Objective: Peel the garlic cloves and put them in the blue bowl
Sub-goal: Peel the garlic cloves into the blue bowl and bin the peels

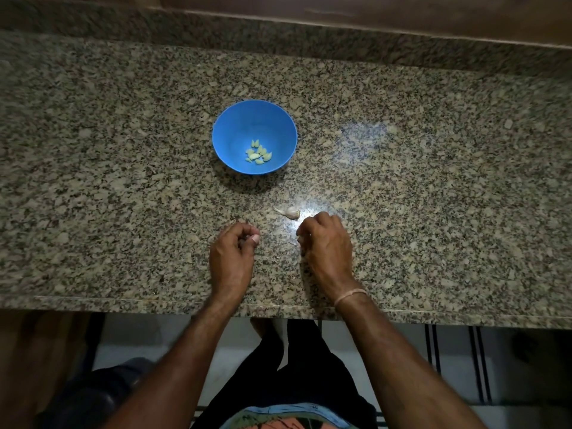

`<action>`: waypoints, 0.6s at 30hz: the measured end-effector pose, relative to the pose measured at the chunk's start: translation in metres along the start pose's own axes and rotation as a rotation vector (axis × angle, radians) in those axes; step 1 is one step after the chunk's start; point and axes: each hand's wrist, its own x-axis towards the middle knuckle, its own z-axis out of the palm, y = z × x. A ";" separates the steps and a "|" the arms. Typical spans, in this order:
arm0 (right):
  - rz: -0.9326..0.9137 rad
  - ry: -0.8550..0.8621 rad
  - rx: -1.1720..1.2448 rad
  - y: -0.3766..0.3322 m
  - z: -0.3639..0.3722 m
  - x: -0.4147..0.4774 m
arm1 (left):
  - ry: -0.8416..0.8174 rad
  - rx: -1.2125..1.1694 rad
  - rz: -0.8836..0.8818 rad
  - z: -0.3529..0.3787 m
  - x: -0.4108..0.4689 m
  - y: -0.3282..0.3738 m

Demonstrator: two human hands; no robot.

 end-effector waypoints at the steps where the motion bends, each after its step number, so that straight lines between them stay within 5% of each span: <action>1: -0.001 0.012 -0.007 -0.001 0.001 0.000 | 0.003 -0.010 -0.002 -0.001 -0.001 0.000; 11: -0.136 -0.026 0.136 -0.050 0.019 0.025 | 0.058 0.004 -0.024 -0.014 -0.013 -0.013; 14: -0.029 0.036 0.362 -0.026 -0.002 0.011 | 0.068 -0.004 -0.032 -0.015 -0.013 -0.014; 18: 0.194 -0.006 0.313 0.024 -0.031 -0.026 | 0.077 0.037 -0.016 -0.013 -0.013 -0.017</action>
